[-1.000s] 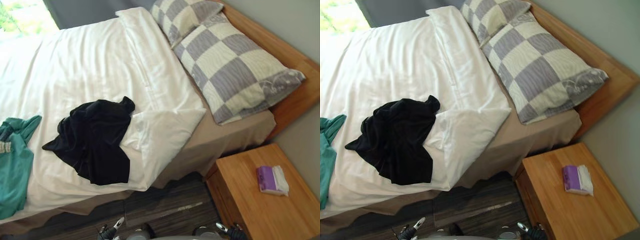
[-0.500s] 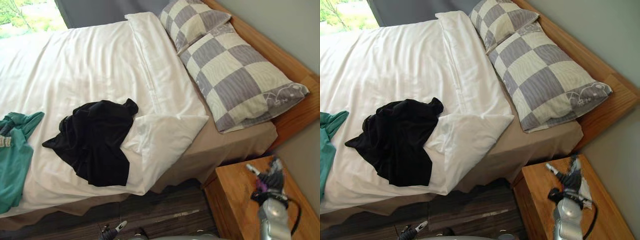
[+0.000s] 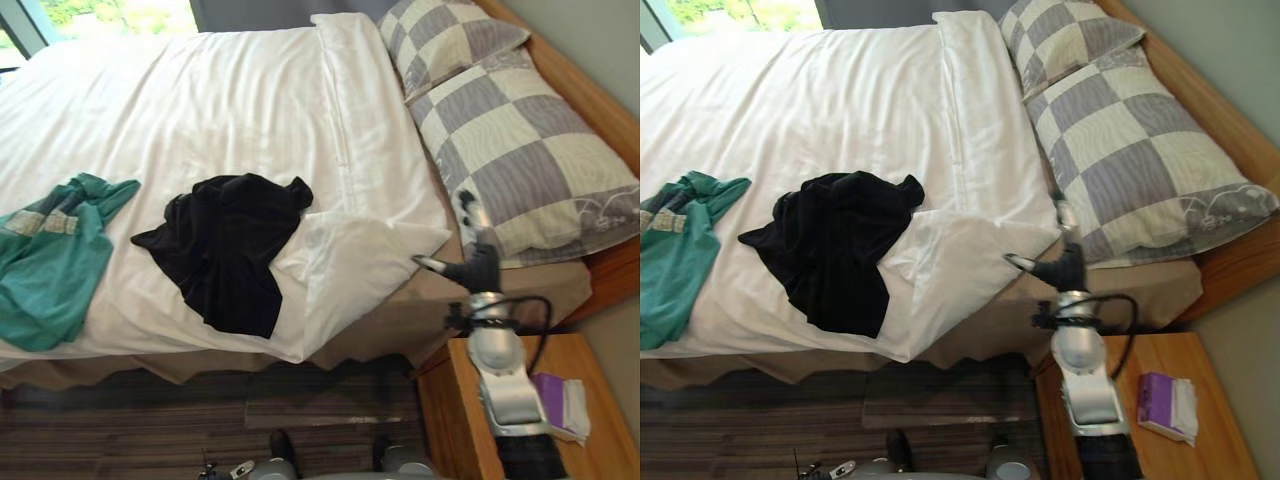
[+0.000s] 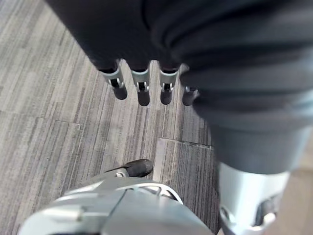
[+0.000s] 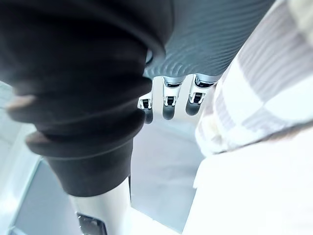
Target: Tidy the bed and pick cloth on bed and put in laundry
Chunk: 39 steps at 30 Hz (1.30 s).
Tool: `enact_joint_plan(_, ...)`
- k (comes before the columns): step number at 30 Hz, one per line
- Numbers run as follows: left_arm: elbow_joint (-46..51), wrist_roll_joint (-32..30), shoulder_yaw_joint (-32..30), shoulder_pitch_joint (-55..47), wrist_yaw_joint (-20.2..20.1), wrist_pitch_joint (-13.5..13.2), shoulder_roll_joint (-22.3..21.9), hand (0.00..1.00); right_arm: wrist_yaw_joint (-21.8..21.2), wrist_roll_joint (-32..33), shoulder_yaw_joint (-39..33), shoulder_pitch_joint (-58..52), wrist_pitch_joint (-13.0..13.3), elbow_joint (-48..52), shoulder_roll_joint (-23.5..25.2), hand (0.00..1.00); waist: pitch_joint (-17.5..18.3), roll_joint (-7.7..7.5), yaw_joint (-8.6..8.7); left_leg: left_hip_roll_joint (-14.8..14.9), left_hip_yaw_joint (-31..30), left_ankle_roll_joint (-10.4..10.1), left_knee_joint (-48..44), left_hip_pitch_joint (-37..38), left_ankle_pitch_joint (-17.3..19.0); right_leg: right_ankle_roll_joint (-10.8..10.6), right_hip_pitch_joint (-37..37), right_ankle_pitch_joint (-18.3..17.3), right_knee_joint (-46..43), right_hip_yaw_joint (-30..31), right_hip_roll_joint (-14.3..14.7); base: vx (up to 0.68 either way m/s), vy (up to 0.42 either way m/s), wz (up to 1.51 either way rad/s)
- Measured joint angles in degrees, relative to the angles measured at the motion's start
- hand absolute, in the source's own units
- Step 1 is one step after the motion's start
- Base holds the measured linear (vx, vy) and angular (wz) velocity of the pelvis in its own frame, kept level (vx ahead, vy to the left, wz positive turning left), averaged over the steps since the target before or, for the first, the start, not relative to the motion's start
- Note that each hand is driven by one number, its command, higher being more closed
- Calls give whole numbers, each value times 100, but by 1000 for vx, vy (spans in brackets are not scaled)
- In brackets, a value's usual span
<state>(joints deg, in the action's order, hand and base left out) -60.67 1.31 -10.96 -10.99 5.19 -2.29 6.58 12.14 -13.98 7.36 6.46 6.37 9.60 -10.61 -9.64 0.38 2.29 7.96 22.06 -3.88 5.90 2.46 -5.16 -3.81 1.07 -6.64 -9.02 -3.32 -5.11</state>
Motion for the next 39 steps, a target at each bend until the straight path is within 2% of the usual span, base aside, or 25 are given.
enact_joint_plan(6,45,-97,6,-8,-9,-20,37,0,-167,-19,868,860,-18,-1161,27,0,1,-57,-19,-55,-145,-20,-1,-13,-26,-19,-287,122,315,-253,-22,67,-6,15)
enact_joint_plan(10,66,-79,88,25,-16,-60,58,0,-283,-68,1104,1429,-40,-1890,9,0,-43,3,-106,-85,-238,-3,-2,-183,-89,-19,-196,125,324,-335,-96,27,16,15)
enact_joint_plan(13,186,33,296,191,-23,-88,99,0,-358,-259,1104,2196,-74,-2519,-225,0,-235,108,-143,-92,-332,19,-33,-555,-262,-7,145,179,216,-436,-109,-45,23,22)
enact_joint_plan(15,264,91,415,290,-29,-127,137,0,-356,-472,1103,2730,-145,-2932,-463,0,-386,197,-171,-90,-395,-36,-33,-734,-369,19,331,198,124,-487,-113,-71,22,18)
enact_joint_plan(18,385,225,426,335,-34,-267,172,0,-342,-846,1100,3757,-228,-3397,-1054,0,-644,429,-177,-84,-462,47,-3,-1053,-443,20,739,198,-139,-543,-107,-141,46,11)
enact_joint_plan(21,391,765,435,333,-155,-311,257,0,-213,-1780,1099,4454,-325,-3648,-1721,0,-840,596,-204,-90,-463,89,-2,-1357,-473,18,1162,197,-384,-503,-142,-99,34,0)
enact_joint_plan(24,397,1307,437,388,-205,-331,322,0,-211,-2531,1103,4571,-465,-4061,-1919,0,-963,687,-219,-134,-461,150,-2,-1588,-521,14,1499,195,-564,-449,-197,-47,25,-7)
enact_joint_plan(26,400,1533,462,534,-267,-339,321,0,-217,-2737,1120,4569,-542,-4479,-1916,0,-1123,784,-216,-170,-474,166,-3,-1634,-536,-2,1550,203,-592,-444,-232,-1,20,4)
enact_joint_plan(27,407,1610,473,581,-271,-345,320,0,-220,-2807,1158,4563,-561,-4581,-1915,100,-1164,811,-218,-183,-474,166,-2,-1649,-536,-16,1571,204,-604,-444,-251,0,0,0)
enact_joint_plan(29,459,1741,482,631,-308,-416,326,0,-224,-2954,1291,4534,-529,-4690,-1899,100,-1201,862,-173,-238,-475,181,-4,-1762,-549,-54,1722,185,-687,-429,-315,41,11,3)
enact_joint_plan(33,454,1832,638,704,-426,-464,395,0,-235,-2953,1290,4461,-460,-4636,-1913,100,-1203,859,-159,-293,-487,248,-29,-1748,-599,-79,1703,166,-701,-446,-373,87,-8,5)
enact_joint_plan(39,457,1827,637,738,-536,-462,406,0,-332,-2887,1262,4024,-435,-4503,-1884,100,-1192,797,-151,-346,-610,206,-33,-1413,-566,-145,1289,18,-674,-575,-438,70,-33,12)
